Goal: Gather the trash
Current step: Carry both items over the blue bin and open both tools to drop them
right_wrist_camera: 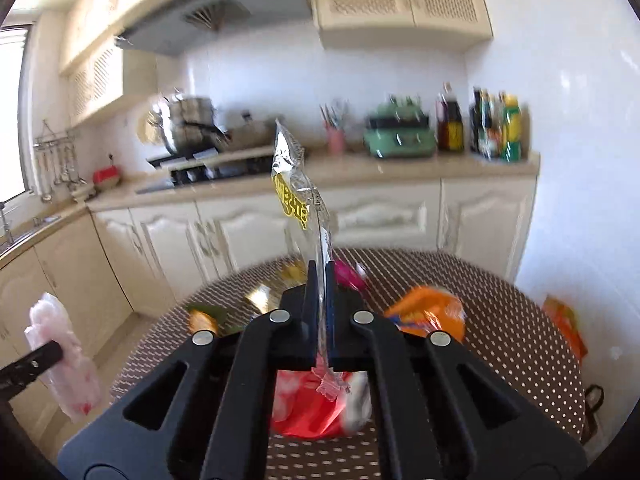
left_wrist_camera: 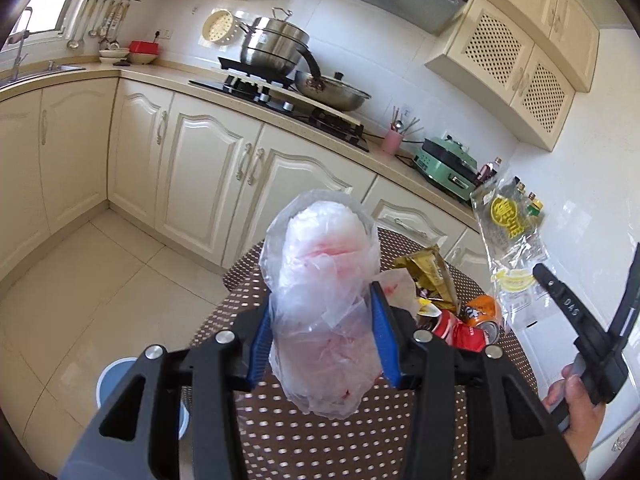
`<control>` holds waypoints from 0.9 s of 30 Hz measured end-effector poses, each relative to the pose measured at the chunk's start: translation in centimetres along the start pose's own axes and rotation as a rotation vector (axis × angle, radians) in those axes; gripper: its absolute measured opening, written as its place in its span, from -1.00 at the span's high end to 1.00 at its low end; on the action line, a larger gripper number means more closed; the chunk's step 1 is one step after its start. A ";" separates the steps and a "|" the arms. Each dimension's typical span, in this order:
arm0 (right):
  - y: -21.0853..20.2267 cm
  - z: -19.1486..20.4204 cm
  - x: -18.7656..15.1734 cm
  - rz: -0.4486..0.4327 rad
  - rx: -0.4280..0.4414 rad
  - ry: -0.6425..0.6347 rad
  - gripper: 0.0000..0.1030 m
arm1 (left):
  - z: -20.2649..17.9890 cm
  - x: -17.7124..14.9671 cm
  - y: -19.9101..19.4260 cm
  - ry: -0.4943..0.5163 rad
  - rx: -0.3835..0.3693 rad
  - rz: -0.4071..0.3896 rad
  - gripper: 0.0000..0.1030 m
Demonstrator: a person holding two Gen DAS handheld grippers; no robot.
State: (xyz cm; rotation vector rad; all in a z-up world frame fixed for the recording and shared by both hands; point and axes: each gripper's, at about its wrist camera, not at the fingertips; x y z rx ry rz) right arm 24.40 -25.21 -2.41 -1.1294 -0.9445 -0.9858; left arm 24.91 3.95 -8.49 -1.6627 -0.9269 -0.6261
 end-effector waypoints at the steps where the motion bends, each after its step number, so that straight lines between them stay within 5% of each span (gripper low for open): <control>1: 0.0 1.3 0.0 0.004 0.050 0.001 0.94 | 0.7 0.0 -0.3 -0.006 0.006 -0.004 0.15; 7: 1.8 10.7 -2.3 0.091 0.314 -0.033 0.94 | 7.0 -0.6 -1.7 -0.051 0.092 -0.006 0.15; 14: 6.8 22.8 -9.9 0.289 0.540 -0.104 0.94 | 18.3 -3.2 -1.8 -0.186 0.221 0.040 0.15; 19: 13.0 27.6 -18.0 0.478 0.575 -0.149 0.93 | 25.2 -6.5 1.8 -0.268 0.326 0.143 0.15; 27: 22.7 29.6 -31.8 0.804 0.533 -0.137 0.93 | 32.6 -13.2 13.0 -0.319 0.416 0.414 0.14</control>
Point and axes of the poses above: each gripper's, at about its wrist camera, not at the fingertips, and y roughly the way its jaws point, z to its left, x to its top, and after that the axes turned 13 degrees about x, right-handed
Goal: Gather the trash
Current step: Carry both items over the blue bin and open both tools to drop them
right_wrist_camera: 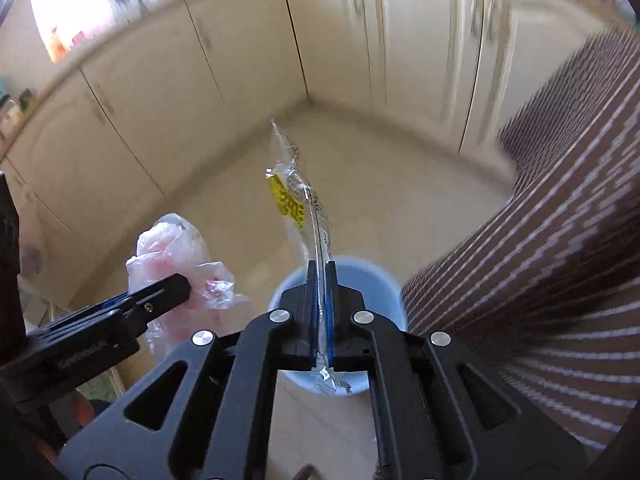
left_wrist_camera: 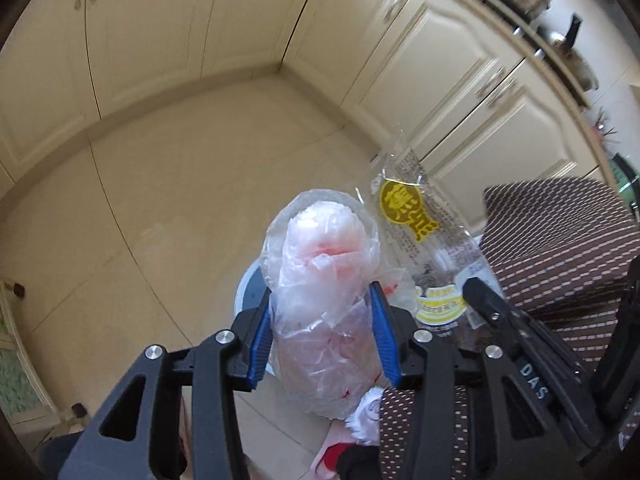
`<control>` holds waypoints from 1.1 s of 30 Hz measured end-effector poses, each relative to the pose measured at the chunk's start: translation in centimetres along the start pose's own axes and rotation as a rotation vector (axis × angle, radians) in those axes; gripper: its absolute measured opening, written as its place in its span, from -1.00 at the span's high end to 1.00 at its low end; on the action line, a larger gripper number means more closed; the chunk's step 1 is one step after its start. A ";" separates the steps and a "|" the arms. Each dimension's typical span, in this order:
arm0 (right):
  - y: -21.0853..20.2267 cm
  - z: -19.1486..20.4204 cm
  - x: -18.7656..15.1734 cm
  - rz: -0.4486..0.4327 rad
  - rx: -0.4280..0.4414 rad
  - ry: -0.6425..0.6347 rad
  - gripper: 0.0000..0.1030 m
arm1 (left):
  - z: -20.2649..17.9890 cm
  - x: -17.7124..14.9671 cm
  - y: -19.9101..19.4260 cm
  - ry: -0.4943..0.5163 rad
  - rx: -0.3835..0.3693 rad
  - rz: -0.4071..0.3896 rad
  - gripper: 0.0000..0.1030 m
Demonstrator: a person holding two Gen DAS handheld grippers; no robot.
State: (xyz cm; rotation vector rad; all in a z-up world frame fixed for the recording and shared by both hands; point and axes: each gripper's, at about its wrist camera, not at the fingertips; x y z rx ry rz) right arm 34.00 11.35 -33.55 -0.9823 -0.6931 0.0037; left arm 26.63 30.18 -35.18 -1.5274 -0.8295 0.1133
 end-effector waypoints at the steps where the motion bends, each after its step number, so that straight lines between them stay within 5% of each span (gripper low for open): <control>1: 1.3 -0.6 0.0 0.027 -0.004 0.005 0.93 | 0.0 -0.1 1.3 0.002 0.010 0.022 0.14; 10: 11.3 -6.9 -1.4 0.206 -0.014 0.110 0.77 | -0.1 -2.0 10.7 0.037 0.080 0.191 0.13; 12: 12.0 -7.2 -1.6 0.209 -0.029 0.106 0.14 | -0.2 -2.2 11.9 0.041 0.089 0.216 0.13; 14: 12.0 -7.7 -1.6 0.202 -0.063 0.092 -0.08 | -0.2 -2.2 12.9 0.044 0.095 0.233 0.12; 23: 9.3 -6.9 -2.0 0.134 -0.215 -0.008 -0.08 | -3.1 -1.6 13.9 0.074 0.092 0.213 0.09; 33: 5.3 -6.5 -0.4 0.044 -0.203 0.017 -0.08 | -4.9 -0.1 10.2 0.065 0.058 0.144 -0.13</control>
Point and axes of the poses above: each gripper's, at about its wrist camera, not at the fingertips, and y roughly the way its jaws point, z to its left, x to its top, and after that the axes turned 13 degrees about x, right-handed
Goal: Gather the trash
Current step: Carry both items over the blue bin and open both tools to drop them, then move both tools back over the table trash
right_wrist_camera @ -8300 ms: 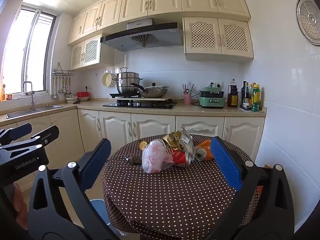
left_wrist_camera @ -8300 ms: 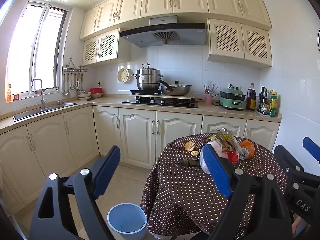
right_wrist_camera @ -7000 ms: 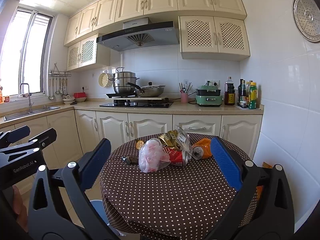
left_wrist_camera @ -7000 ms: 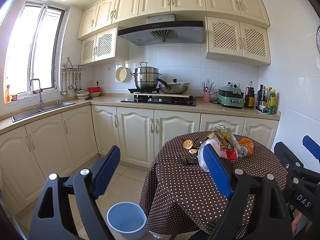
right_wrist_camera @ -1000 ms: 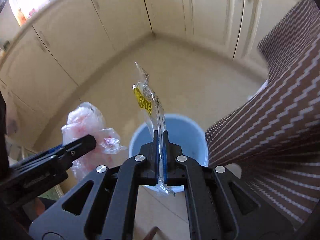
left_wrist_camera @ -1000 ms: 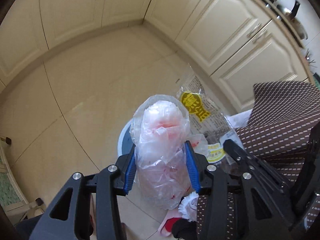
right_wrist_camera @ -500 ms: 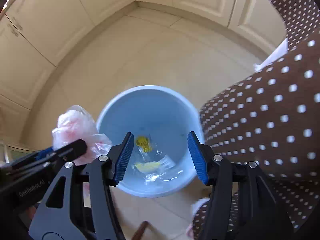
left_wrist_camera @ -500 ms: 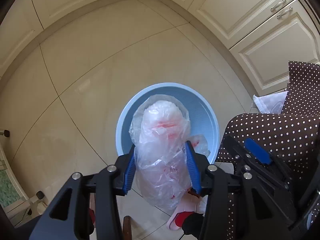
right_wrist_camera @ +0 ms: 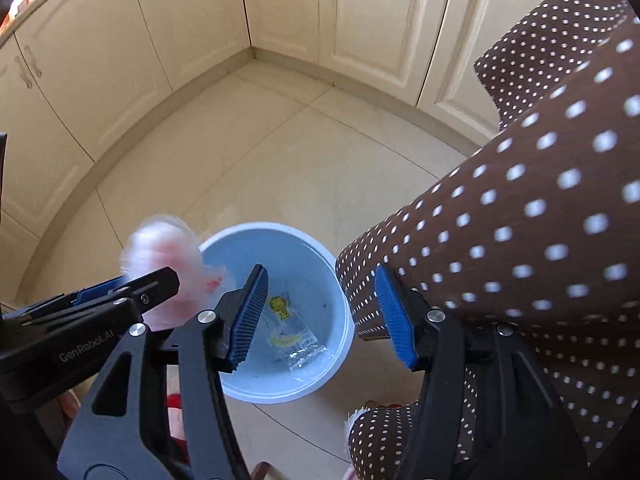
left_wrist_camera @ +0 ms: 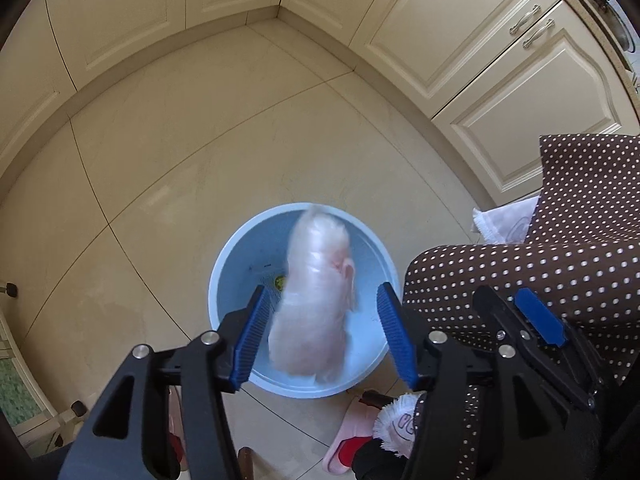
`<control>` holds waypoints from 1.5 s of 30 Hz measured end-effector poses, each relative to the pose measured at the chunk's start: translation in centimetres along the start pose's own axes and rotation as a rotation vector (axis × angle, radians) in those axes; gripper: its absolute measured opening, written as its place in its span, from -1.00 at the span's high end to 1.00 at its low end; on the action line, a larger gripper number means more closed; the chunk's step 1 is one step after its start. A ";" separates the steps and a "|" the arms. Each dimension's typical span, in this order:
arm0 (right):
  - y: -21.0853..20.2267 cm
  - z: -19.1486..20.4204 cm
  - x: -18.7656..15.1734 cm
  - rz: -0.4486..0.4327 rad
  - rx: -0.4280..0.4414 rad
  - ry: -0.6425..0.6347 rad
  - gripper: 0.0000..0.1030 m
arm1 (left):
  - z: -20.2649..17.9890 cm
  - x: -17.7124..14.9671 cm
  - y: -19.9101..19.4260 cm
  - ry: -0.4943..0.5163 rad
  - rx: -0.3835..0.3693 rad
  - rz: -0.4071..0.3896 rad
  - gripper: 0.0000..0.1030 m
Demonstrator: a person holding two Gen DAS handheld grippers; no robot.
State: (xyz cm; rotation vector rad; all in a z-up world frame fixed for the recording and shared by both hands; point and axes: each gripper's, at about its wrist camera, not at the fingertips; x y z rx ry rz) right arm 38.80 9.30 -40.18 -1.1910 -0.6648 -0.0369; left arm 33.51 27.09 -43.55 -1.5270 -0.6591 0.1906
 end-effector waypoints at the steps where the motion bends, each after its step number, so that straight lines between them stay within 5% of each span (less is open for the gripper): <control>1: -0.8 0.4 -0.2 -0.006 0.002 0.001 -0.08 | 0.1 0.0 -0.4 -0.001 0.001 -0.005 -0.14; 7: -4.3 1.3 0.4 -0.043 0.041 0.008 -0.08 | 0.1 -0.2 -4.4 -0.002 -0.003 -0.060 -0.16; 14: -11.3 3.6 1.6 -0.148 0.097 -0.017 -0.08 | 1.3 -1.0 -13.3 -0.013 -0.029 -0.200 -0.16; 24: -27.3 6.5 0.9 -0.413 0.088 -0.082 -0.09 | 1.0 -4.8 -28.8 0.019 -0.147 -0.471 -0.22; 29: -35.0 3.4 -1.5 -0.540 -0.032 -0.046 -0.22 | -3.7 -6.9 -33.7 0.136 -0.231 -0.551 -0.32; 35: -40.8 -3.2 -4.3 -0.600 -0.181 0.053 -0.29 | -12.6 -8.8 -35.3 0.324 -0.363 -0.525 -0.38; 45: -42.9 -12.8 -7.0 -0.594 -0.262 0.225 -0.30 | -23.5 -10.2 -32.2 0.472 -0.357 -0.455 -0.39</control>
Point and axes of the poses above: each gripper's, at about its wrist camera, not at the fingertips, and y roughly the way its jaws point, z to its left, x to its top, and after that the axes turned 13 degrees about x, right-handed
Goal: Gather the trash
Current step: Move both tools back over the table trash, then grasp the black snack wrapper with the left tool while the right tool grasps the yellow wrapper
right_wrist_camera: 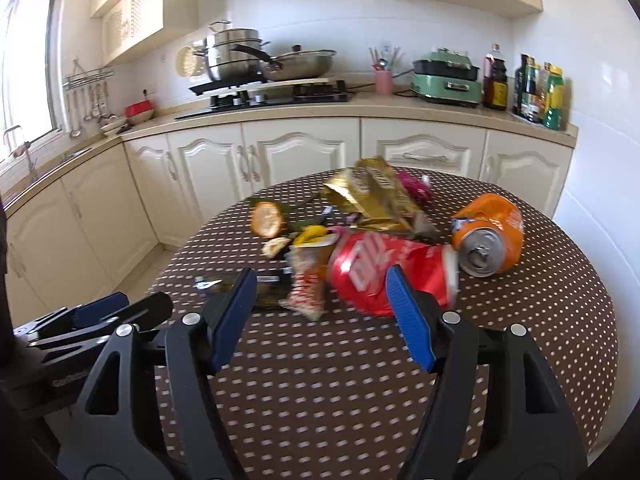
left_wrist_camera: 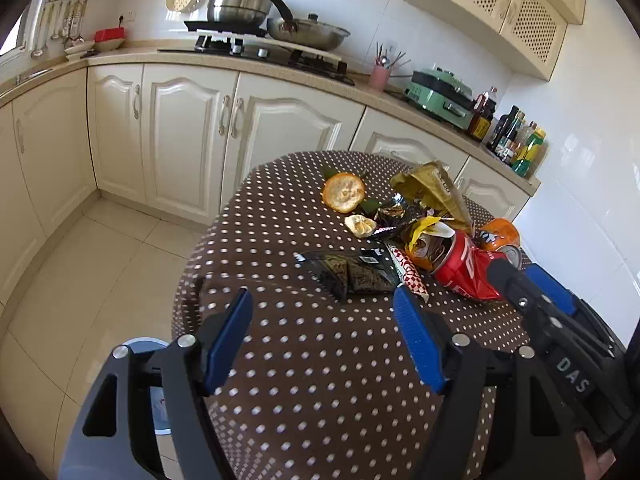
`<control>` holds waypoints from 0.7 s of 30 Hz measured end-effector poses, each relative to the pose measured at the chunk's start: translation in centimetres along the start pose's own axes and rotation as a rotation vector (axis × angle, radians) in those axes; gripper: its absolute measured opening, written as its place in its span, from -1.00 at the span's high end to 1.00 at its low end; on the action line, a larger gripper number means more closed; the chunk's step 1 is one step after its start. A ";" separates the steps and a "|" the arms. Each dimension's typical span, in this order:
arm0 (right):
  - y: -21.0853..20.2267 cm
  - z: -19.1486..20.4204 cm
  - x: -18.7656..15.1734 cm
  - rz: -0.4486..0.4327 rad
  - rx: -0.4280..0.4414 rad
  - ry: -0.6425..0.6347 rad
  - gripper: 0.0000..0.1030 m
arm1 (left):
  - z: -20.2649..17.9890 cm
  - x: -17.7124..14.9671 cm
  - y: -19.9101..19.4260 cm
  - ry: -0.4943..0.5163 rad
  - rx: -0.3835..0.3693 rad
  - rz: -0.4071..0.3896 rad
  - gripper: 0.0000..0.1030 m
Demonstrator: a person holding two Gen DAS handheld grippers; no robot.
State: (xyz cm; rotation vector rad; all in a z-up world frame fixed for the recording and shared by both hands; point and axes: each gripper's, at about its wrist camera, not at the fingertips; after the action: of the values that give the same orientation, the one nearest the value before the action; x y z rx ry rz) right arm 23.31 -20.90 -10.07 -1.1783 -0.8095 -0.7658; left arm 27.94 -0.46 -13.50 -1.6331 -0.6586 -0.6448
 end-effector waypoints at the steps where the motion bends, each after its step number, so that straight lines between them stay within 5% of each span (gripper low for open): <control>1: -0.2 -0.2 -0.2 0.000 -0.005 0.001 -0.30 | -0.3 0.2 0.7 0.004 0.001 0.007 -0.39; 13: 2.3 -2.1 0.8 0.029 -0.015 0.013 -0.30 | -3.0 2.0 6.9 -0.018 0.005 0.127 -0.37; 15: 2.9 -2.3 1.1 0.034 -0.015 0.012 -0.30 | -3.5 2.0 7.3 0.010 0.022 0.136 0.09; 18: 3.5 -1.8 1.5 0.039 -0.009 0.003 -0.30 | -3.4 2.0 7.3 0.002 -0.005 0.126 0.47; 21: 4.2 -1.1 1.9 0.047 0.003 -0.019 -0.30 | -2.8 2.1 6.1 -0.010 0.018 0.067 0.55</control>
State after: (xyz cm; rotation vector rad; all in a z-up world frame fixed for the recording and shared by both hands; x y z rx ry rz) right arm 28.00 -21.22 -10.64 -1.1999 -0.7954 -0.7153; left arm 33.62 -3.96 -15.66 -1.6355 -0.6125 -0.5806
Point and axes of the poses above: each gripper's, at about its wrist camera, not at the fingertips, and y roughly the way its jaws point, z to its left, x to its top, and after that the axes turned 13 degrees about x, right-handed
